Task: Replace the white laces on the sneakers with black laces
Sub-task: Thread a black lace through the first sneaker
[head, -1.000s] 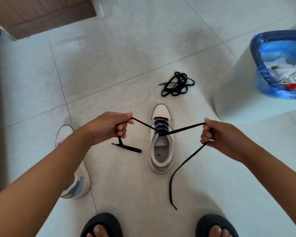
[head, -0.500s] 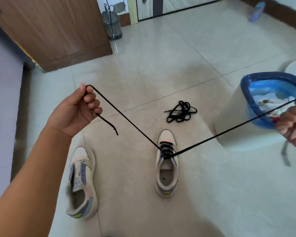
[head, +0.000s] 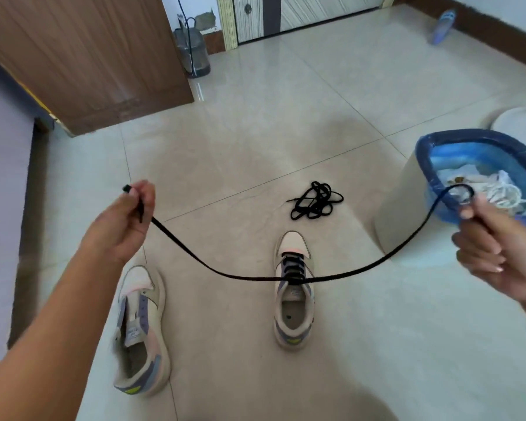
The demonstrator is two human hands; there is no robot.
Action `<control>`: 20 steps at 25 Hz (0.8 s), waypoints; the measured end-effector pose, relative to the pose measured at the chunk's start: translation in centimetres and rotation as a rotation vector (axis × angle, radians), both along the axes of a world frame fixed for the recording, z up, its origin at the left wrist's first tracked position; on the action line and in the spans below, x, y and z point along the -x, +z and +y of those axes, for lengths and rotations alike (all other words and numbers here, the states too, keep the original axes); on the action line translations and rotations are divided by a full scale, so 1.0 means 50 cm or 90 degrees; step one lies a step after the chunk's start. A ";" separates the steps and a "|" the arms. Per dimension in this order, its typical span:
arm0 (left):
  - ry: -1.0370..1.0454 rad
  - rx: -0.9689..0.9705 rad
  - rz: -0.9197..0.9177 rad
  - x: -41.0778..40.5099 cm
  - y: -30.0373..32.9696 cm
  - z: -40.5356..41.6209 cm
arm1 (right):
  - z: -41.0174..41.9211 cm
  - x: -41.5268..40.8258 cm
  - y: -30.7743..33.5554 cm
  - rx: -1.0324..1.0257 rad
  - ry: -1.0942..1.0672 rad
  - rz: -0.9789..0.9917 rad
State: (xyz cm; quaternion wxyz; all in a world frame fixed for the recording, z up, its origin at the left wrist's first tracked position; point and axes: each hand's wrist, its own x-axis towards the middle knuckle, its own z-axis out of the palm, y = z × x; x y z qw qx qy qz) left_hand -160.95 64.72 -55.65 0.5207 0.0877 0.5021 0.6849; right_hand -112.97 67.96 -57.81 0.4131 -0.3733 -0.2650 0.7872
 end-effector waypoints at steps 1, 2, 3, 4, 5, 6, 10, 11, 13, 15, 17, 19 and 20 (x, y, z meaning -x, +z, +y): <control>-0.031 0.099 0.009 -0.037 -0.026 -0.006 | 0.000 0.027 -0.012 -0.007 0.008 -0.066; -0.076 0.166 0.005 -0.083 -0.059 -0.016 | -0.018 0.082 -0.014 0.059 0.050 -0.196; -0.136 0.227 0.001 -0.130 -0.090 -0.027 | -0.040 0.115 -0.019 0.099 0.093 -0.255; -0.193 0.288 0.017 -0.164 -0.120 -0.034 | -0.057 0.138 -0.048 0.145 0.114 -0.273; -0.238 0.340 0.046 -0.191 -0.145 -0.037 | -0.063 0.157 -0.073 0.188 0.109 -0.265; -0.274 0.377 0.079 -0.211 -0.166 -0.039 | -0.060 0.168 -0.093 0.211 0.108 -0.303; -0.281 0.364 0.012 -0.280 -0.206 -0.046 | -0.059 0.226 -0.156 0.214 0.073 -0.367; -0.273 0.360 -0.005 -0.292 -0.212 -0.047 | -0.061 0.236 -0.171 0.219 0.057 -0.346; -0.258 0.349 -0.004 -0.302 -0.218 -0.049 | -0.063 0.249 -0.180 0.218 0.045 -0.351; -0.267 0.345 0.022 -0.302 -0.223 -0.053 | -0.062 0.249 -0.181 0.198 0.046 -0.377; -0.294 0.339 0.066 -0.301 -0.228 -0.057 | -0.061 0.246 -0.177 0.168 0.060 -0.405; -0.313 0.332 0.120 -0.304 -0.228 -0.057 | -0.059 0.241 -0.177 0.153 0.068 -0.419; -0.317 0.327 0.143 -0.306 -0.229 -0.055 | -0.058 0.240 -0.177 0.152 0.070 -0.416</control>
